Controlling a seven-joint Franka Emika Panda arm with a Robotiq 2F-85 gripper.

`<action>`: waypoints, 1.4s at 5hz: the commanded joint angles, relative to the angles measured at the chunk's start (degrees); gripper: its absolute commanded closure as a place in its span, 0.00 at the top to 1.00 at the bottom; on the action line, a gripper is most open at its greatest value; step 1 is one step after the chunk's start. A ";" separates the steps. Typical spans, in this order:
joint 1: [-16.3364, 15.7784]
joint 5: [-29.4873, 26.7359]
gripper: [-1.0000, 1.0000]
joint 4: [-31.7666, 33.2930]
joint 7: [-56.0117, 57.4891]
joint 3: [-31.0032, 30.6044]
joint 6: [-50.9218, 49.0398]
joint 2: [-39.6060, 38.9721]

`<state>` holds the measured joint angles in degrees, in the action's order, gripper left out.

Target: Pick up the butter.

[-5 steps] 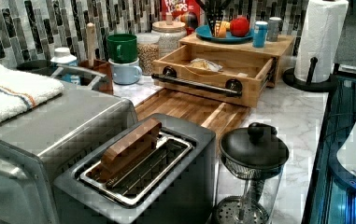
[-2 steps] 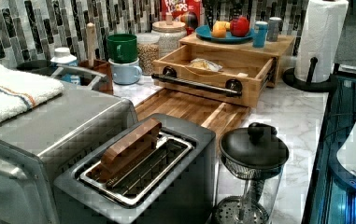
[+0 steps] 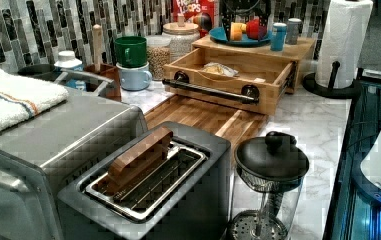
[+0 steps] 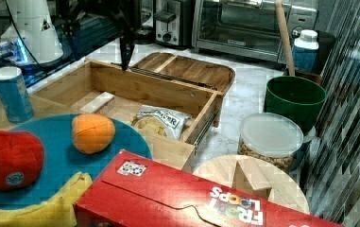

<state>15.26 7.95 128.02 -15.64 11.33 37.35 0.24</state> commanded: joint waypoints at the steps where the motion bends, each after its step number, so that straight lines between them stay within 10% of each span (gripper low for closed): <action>1: -0.93 0.91 1.00 8.89 -5.53 -1.12 9.39 -1.12; 5: 0.11 -0.37 1.00 9.99 -1.89 -0.53 14.74 -6.10; 6: 0.15 -0.28 0.00 10.89 -0.94 -0.49 16.09 -5.13; 7: -0.09 1.72 0.00 11.15 -2.94 -0.39 16.99 -5.14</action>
<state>15.88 7.98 139.77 -17.49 10.79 53.13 -7.06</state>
